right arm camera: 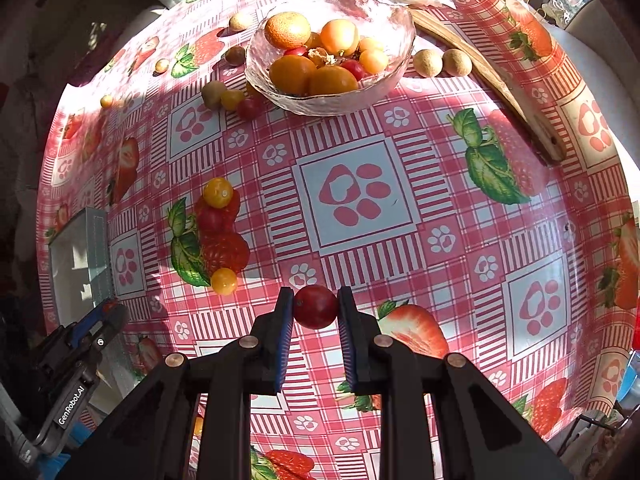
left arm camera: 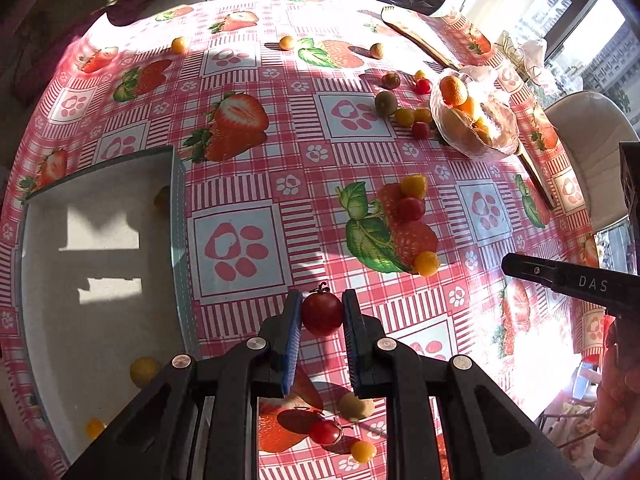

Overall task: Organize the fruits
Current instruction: 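Lower both red tomatoes into the white tray and open both grippers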

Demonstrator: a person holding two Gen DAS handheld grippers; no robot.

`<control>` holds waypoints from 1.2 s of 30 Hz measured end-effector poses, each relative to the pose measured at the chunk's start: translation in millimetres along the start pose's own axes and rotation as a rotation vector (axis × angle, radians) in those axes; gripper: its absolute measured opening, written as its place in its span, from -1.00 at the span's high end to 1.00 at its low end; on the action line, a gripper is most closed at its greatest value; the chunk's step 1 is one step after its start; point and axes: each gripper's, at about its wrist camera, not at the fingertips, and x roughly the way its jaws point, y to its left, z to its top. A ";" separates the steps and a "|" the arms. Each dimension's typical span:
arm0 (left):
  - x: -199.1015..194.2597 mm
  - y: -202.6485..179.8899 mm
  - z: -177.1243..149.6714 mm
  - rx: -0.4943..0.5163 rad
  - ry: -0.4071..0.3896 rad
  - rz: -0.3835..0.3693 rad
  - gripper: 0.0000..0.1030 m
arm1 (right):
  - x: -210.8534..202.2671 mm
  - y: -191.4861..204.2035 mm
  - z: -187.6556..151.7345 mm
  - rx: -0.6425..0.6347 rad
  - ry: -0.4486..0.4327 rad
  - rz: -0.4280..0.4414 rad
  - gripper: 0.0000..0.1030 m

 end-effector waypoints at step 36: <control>-30.1 204.2 -77.4 -0.271 -0.021 0.201 0.58 | 55.5 278.3 -69.6 -0.440 0.132 0.124 0.54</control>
